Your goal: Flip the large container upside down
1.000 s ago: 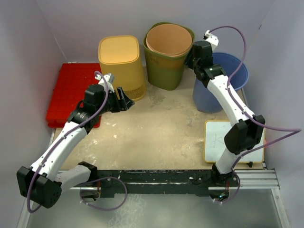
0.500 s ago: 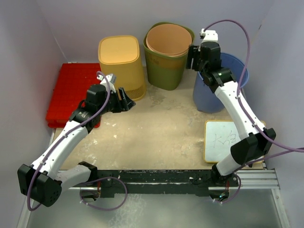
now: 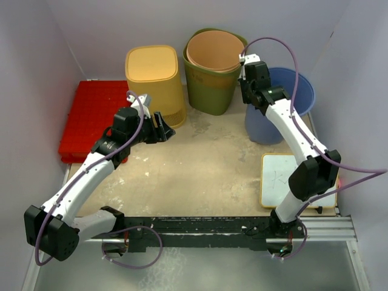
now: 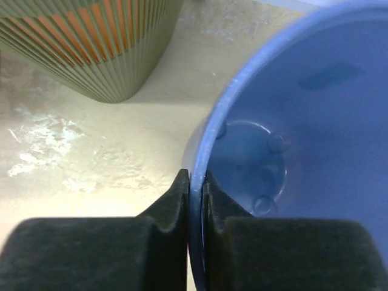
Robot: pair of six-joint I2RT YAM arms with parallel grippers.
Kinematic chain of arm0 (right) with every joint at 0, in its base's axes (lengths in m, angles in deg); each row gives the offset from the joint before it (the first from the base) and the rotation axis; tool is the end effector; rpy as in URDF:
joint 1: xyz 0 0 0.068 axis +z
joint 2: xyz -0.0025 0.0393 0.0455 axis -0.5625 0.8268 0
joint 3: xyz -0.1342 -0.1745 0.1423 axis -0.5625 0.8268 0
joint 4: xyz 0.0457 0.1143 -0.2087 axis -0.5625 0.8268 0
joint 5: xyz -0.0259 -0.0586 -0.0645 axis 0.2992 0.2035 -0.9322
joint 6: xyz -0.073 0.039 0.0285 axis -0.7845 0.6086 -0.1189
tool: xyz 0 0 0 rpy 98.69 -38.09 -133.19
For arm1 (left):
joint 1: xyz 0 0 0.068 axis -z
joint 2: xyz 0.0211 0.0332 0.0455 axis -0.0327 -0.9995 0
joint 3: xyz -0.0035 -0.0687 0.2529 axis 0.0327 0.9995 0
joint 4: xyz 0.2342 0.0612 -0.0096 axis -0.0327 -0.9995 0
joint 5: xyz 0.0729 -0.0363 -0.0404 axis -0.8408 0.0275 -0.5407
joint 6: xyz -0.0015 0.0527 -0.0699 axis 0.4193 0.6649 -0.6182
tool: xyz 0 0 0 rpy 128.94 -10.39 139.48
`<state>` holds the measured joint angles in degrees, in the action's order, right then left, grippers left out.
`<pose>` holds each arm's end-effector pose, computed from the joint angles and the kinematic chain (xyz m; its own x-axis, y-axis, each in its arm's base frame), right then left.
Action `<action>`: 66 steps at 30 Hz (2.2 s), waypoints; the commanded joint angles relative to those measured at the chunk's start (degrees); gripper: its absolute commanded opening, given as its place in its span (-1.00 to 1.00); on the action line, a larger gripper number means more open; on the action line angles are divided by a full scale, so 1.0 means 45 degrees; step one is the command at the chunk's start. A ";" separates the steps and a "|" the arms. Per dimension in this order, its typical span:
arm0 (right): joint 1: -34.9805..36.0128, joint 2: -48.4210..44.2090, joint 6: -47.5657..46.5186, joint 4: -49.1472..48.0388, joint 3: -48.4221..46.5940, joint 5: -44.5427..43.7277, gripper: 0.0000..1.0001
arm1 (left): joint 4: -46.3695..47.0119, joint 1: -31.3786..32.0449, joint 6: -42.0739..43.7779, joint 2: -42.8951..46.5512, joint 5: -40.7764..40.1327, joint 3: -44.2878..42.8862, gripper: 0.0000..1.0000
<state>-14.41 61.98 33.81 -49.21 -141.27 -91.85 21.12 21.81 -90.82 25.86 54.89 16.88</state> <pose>0.3838 0.1087 0.3526 -0.4751 -0.1304 -0.8702 -0.0054 0.9894 -0.1453 0.2431 -0.1245 0.2988 -0.6629 -0.3076 -0.6826 0.2331 0.7816 -0.5786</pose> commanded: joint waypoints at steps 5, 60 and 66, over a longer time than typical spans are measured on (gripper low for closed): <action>0.0265 -0.2007 -0.0317 0.0559 -0.1111 0.2072 -1.00 | 0.1039 0.0051 -0.0700 0.0196 -0.0558 0.0213 0.18; 0.0675 -0.5788 0.3105 -0.1199 0.6481 0.7181 0.49 | -0.3834 0.0008 -0.2625 0.2925 -0.3352 -0.0231 0.30; 0.0675 -0.6124 0.3057 -0.1152 0.6534 0.6925 0.31 | -0.3835 -0.0008 -0.2741 0.3617 -0.2835 0.0361 0.31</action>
<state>-11.35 35.64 49.89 -57.43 -110.43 -56.68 2.60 21.83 -102.23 38.95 39.20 17.43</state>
